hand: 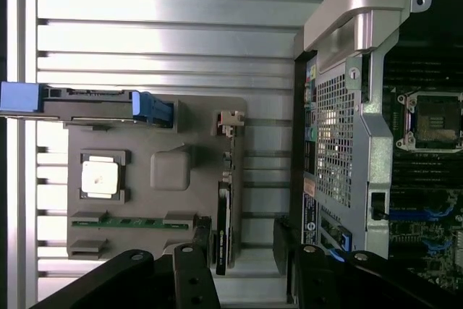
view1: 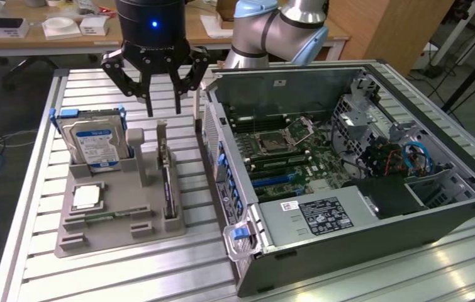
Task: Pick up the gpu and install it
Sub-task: 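Pick up the gpu and move the gpu toward the slot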
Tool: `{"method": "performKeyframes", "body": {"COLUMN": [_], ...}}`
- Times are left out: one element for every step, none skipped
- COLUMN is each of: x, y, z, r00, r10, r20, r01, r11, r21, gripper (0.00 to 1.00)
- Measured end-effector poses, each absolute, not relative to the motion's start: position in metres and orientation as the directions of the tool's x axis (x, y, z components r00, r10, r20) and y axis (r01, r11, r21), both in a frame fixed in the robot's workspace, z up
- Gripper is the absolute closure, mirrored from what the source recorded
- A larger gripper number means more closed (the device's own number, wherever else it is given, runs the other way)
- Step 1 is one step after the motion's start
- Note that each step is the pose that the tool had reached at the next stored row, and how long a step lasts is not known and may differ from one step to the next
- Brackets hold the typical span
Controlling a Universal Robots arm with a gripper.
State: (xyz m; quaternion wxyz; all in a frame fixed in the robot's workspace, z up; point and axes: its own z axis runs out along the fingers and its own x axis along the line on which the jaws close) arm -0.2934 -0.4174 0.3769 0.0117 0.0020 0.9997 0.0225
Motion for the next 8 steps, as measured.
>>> {"method": "performKeyframes", "body": {"x": [-0.2934,-0.2934,-0.2934,-0.2934,-0.2934,-0.2934,-0.2934,-0.2934], "y": [-0.4174,-0.4174,-0.4174,-0.4174,-0.4174,-0.4174,-0.4174,-0.4174], "z": [0.3769,0.3768,0.3766,0.3764,0.3762,0.3760,0.3758,0.3756], "r00": [-1.000,-1.000,-1.000,-1.000,-1.000,-1.000,-1.000,-1.000], "r10": [0.005,0.005,0.005,0.005,0.005,0.005,0.005,0.005], "r20": [-0.023,-0.023,-0.023,-0.023,-0.023,-0.023,-0.023,-0.023], "r01": [0.004,0.004,0.004,0.004,0.004,0.004,0.004,0.004], "r11": [0.999,0.999,0.999,0.999,0.999,0.999,0.999,0.999], "r21": [0.045,0.045,0.045,0.045,0.045,0.045,0.045,0.045], "gripper": [0.53,0.53,0.53,0.53,0.53,0.53,0.53,0.53]}}
